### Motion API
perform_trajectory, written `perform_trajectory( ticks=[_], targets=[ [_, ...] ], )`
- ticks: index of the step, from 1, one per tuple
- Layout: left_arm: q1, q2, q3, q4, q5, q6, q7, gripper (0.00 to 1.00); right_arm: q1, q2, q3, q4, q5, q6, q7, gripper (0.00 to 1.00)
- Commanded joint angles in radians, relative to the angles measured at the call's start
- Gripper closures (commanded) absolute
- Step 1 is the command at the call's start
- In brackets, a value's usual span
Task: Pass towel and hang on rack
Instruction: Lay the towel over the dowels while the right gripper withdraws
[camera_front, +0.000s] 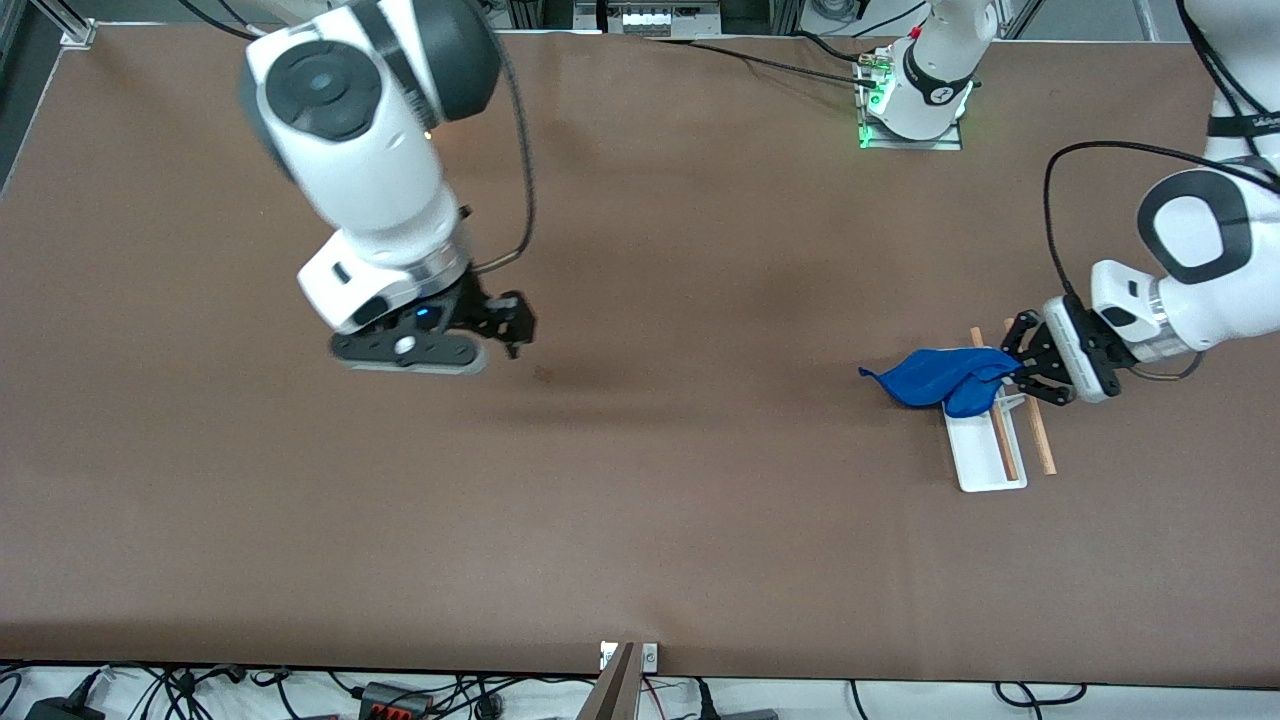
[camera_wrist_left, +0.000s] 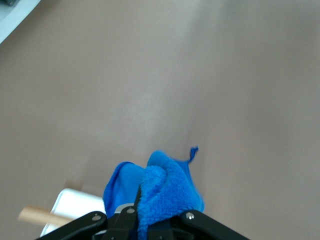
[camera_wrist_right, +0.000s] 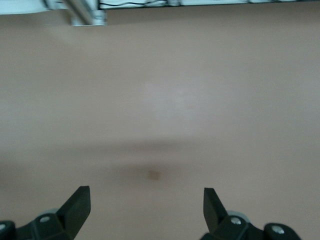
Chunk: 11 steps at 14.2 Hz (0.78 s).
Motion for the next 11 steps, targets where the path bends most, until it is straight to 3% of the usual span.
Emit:
perform_trajectory(
  ticks=[1, 5, 8, 11],
  targets=[
    [0.065, 0.019, -0.002, 0.065, 0.070, -0.077, -0.026, 1.00, -0.060, -0.016, 0.008, -0.035, -0.029, -0.030, -0.007, 0.00],
    [0.133, 0.043, -0.002, 0.090, 0.125, -0.095, -0.025, 1.00, -0.184, -0.120, 0.008, -0.173, -0.017, 0.008, -0.030, 0.00],
    [0.159, 0.077, -0.004, 0.099, 0.156, -0.089, -0.019, 1.00, -0.307, -0.210, 0.008, -0.312, -0.015, 0.096, -0.224, 0.00],
    [0.170, 0.128, -0.001, 0.156, 0.194, -0.091, -0.017, 1.00, -0.362, -0.270, -0.016, -0.327, -0.014, 0.054, -0.389, 0.00]
  ],
)
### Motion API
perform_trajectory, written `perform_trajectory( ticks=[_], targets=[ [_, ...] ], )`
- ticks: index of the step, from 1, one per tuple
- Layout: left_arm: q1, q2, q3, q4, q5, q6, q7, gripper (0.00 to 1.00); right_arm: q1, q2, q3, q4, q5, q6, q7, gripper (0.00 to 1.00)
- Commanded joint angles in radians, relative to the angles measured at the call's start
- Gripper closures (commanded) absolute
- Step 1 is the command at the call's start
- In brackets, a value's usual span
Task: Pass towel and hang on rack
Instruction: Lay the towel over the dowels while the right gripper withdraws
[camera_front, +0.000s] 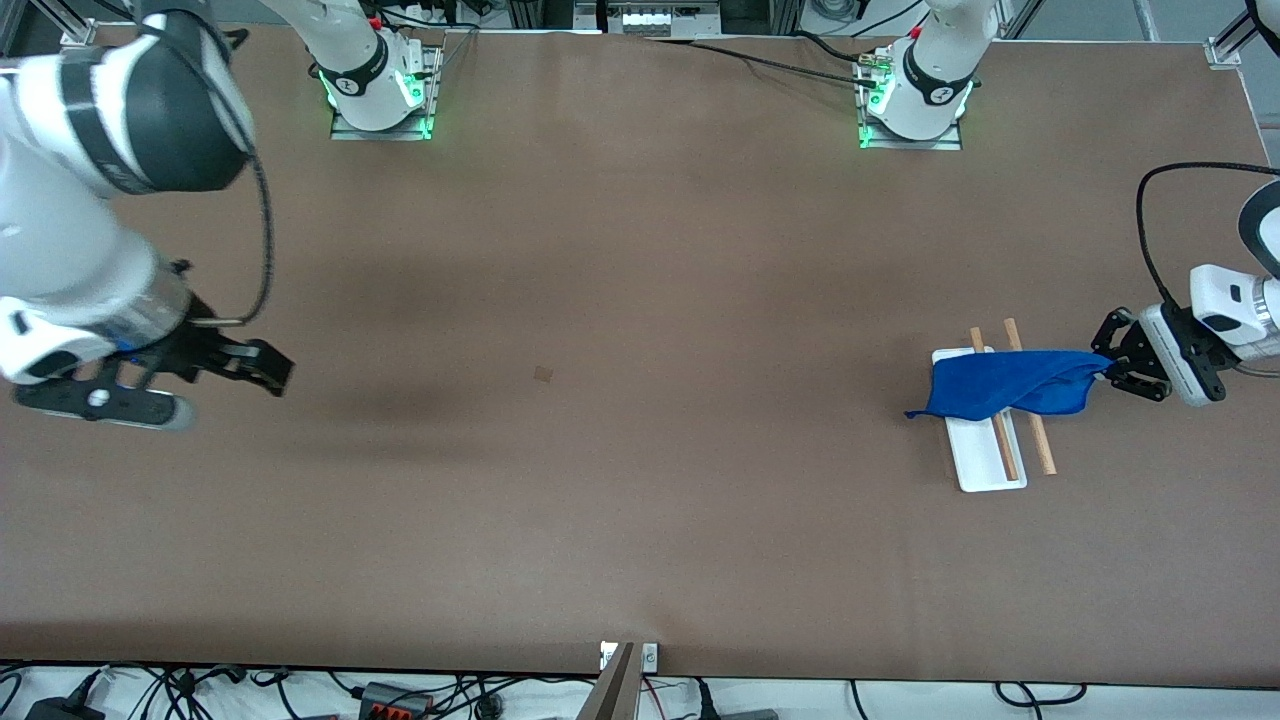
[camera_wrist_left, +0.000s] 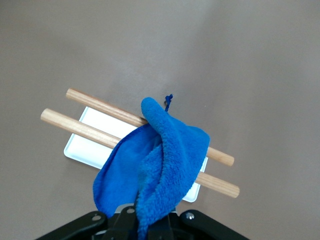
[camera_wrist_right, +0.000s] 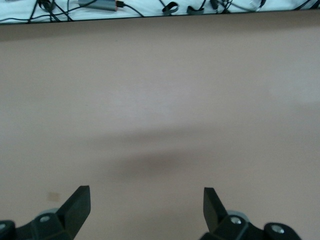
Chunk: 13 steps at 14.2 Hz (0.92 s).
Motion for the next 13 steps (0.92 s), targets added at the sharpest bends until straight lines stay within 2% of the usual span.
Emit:
perform_trajectory(
  ticks=[1, 4, 5, 13],
  targets=[
    [0.034, 0.063, -0.008, 0.086, 0.060, -0.020, -0.008, 1.00, -0.033, -0.096, -0.031, -0.072, 0.007, -0.052, -0.092, 0.00],
    [0.037, 0.083, -0.008, 0.101, 0.062, -0.020, -0.010, 1.00, -0.034, -0.119, -0.181, -0.069, 0.171, -0.098, -0.280, 0.00],
    [0.042, 0.090, -0.008, 0.104, 0.062, -0.022, -0.008, 1.00, -0.034, -0.122, -0.200, -0.068, 0.183, -0.111, -0.306, 0.00],
    [0.083, 0.175, -0.008, 0.106, 0.060, 0.007, 0.019, 1.00, -0.093, -0.159, -0.148, -0.071, 0.168, -0.140, -0.302, 0.00]
  ],
)
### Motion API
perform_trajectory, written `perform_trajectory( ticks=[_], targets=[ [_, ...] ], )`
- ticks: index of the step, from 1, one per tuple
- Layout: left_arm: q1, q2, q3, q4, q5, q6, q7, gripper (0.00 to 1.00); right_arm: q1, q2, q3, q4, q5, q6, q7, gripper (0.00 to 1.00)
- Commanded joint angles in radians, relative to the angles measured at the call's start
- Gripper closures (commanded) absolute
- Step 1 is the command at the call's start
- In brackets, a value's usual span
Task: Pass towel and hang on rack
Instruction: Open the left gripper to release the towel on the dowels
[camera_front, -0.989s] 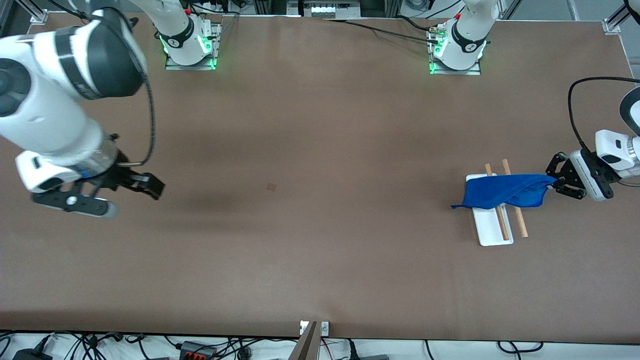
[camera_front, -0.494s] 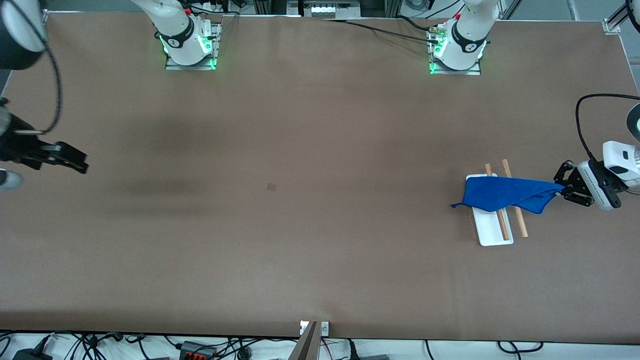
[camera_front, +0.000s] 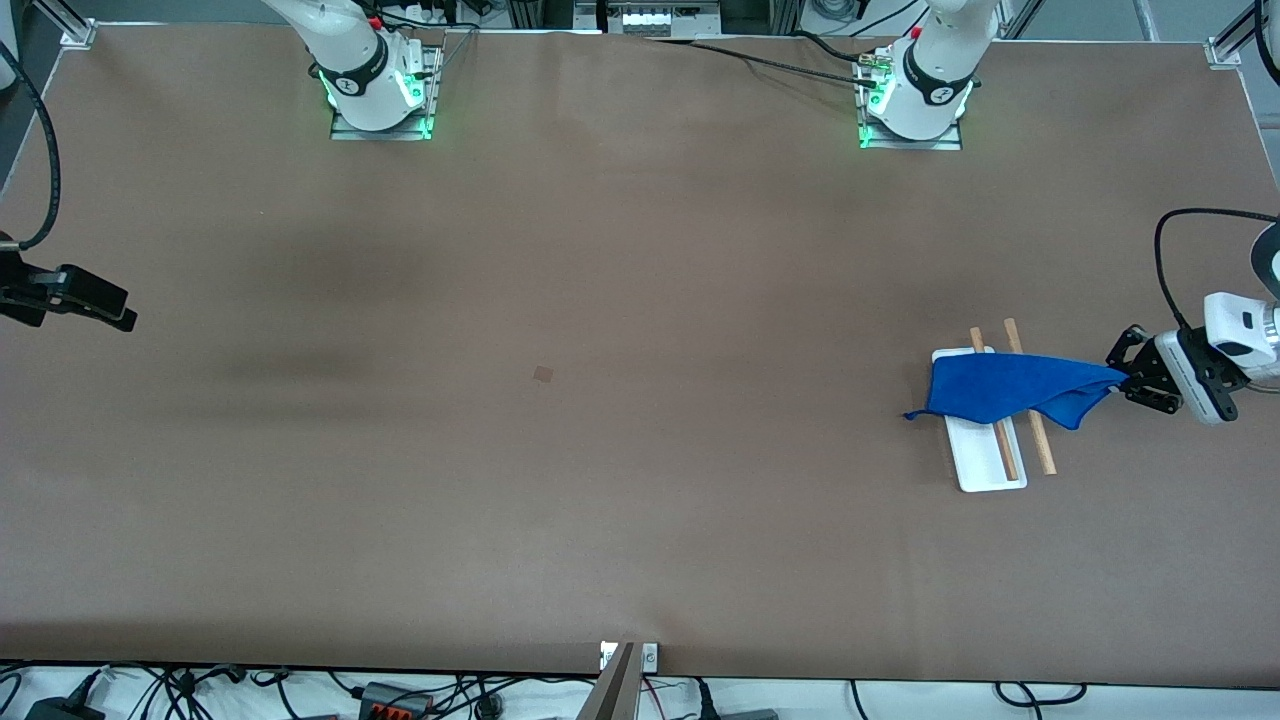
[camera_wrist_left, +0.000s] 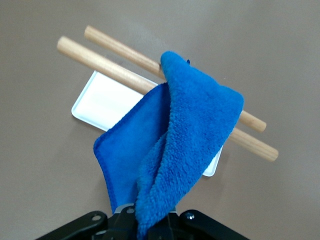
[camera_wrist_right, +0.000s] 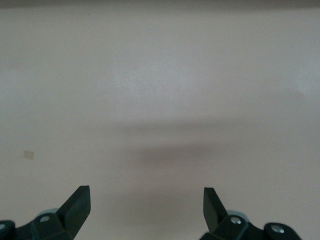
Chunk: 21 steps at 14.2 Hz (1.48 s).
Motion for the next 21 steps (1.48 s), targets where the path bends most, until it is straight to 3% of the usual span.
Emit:
perform_trajectory(
  ticks=[1, 4, 5, 7, 8, 9, 13, 19, 21],
  targets=[
    [0.014, 0.045, -0.008, 0.033, 0.024, 0.025, 0.014, 1.00, -0.025, -0.043, 0.030, -0.036, 0.007, -0.009, -0.005, 0.00],
    [0.014, 0.076, -0.008, 0.033, 0.024, 0.049, 0.014, 1.00, -0.015, -0.072, 0.030, -0.087, -0.019, 0.002, -0.003, 0.00],
    [0.016, 0.085, -0.010, 0.033, 0.023, 0.049, 0.014, 0.96, -0.013, -0.112, 0.030, -0.151, -0.022, 0.034, -0.003, 0.00],
    [0.014, 0.101, -0.010, 0.035, 0.020, 0.049, 0.005, 0.79, -0.013, -0.222, 0.030, -0.338, -0.024, 0.145, -0.002, 0.00],
    [0.014, 0.107, -0.010, 0.041, 0.023, 0.049, 0.009, 0.54, -0.013, -0.268, 0.030, -0.419, -0.022, 0.205, -0.003, 0.00],
    [0.014, 0.119, -0.010, 0.058, 0.026, 0.041, 0.020, 0.01, -0.013, -0.279, 0.030, -0.436, -0.022, 0.209, -0.005, 0.00],
    [0.011, 0.116, -0.006, 0.116, 0.026, -0.043, 0.031, 0.00, -0.016, -0.264, 0.028, -0.380, -0.018, 0.194, -0.012, 0.00],
    [0.013, 0.110, 0.013, 0.335, 0.144, -0.330, -0.023, 0.00, -0.021, -0.216, 0.025, -0.311, -0.012, 0.166, -0.031, 0.00],
    [0.012, 0.063, 0.013, 0.413, 0.188, -0.445, -0.038, 0.00, -0.016, -0.207, 0.025, -0.290, -0.009, 0.169, -0.026, 0.00]
  ],
)
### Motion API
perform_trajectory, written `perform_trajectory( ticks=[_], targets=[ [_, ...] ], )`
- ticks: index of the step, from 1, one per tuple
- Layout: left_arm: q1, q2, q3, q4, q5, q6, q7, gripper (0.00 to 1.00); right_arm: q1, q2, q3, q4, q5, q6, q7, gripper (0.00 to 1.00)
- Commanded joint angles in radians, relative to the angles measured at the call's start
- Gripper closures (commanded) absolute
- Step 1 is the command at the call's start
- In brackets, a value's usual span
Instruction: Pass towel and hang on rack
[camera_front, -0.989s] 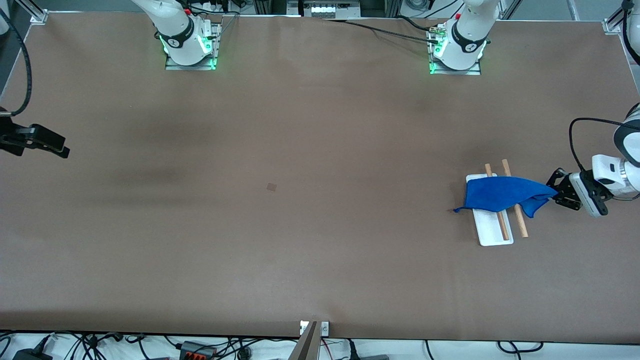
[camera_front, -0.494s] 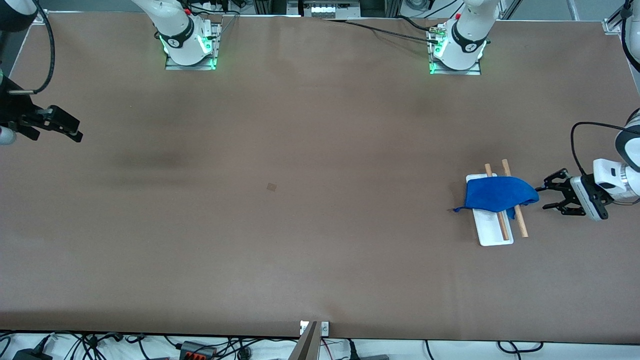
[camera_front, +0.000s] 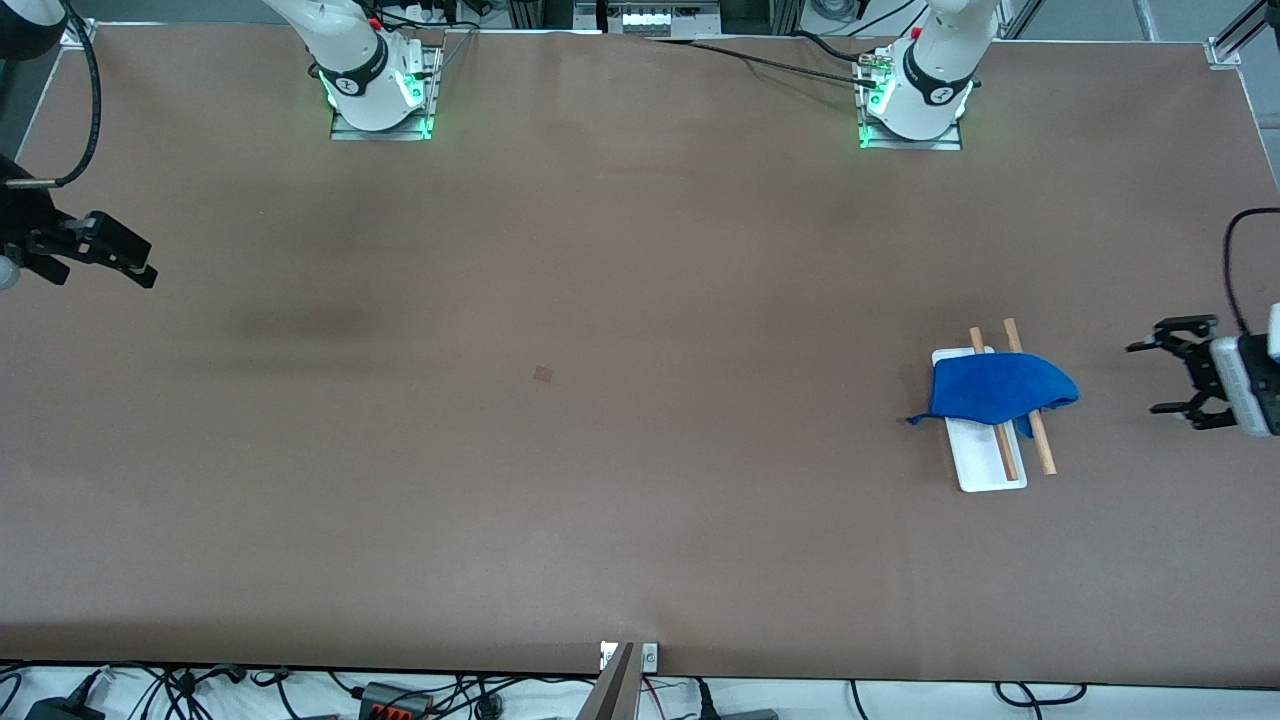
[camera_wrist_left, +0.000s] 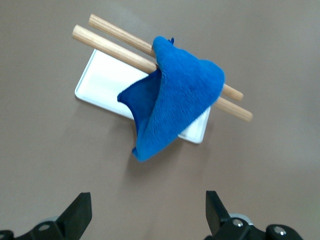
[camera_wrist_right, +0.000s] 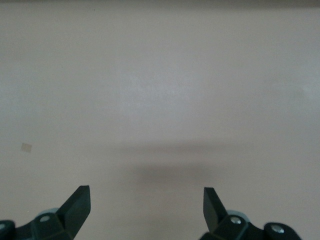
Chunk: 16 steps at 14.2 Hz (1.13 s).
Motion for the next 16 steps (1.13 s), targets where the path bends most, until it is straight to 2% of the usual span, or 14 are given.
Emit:
perform_trajectory(
  ticks=[1, 5, 11, 14, 16],
  targets=[
    [-0.002, -0.052, 0.002, 0.106, 0.063, -0.151, -0.046, 0.00, -0.005, 0.026, 0.009, 0.061, 0.000, -0.023, -0.012, 0.00],
    [-0.012, -0.075, -0.016, 0.180, 0.113, -0.259, -0.197, 0.00, -0.008, 0.026, 0.007, 0.058, -0.010, -0.078, -0.014, 0.00],
    [-0.087, -0.102, -0.021, 0.204, 0.117, -0.352, -0.387, 0.00, -0.013, 0.026, 0.023, 0.055, -0.015, -0.083, -0.006, 0.00],
    [-0.163, -0.125, -0.021, 0.263, 0.180, -0.420, -0.574, 0.00, -0.008, 0.025, 0.023, 0.052, -0.017, -0.091, -0.012, 0.00],
    [-0.220, -0.197, -0.006, 0.228, 0.203, -0.431, -0.780, 0.00, -0.011, 0.022, 0.021, 0.047, -0.015, -0.091, -0.015, 0.00]
  ],
)
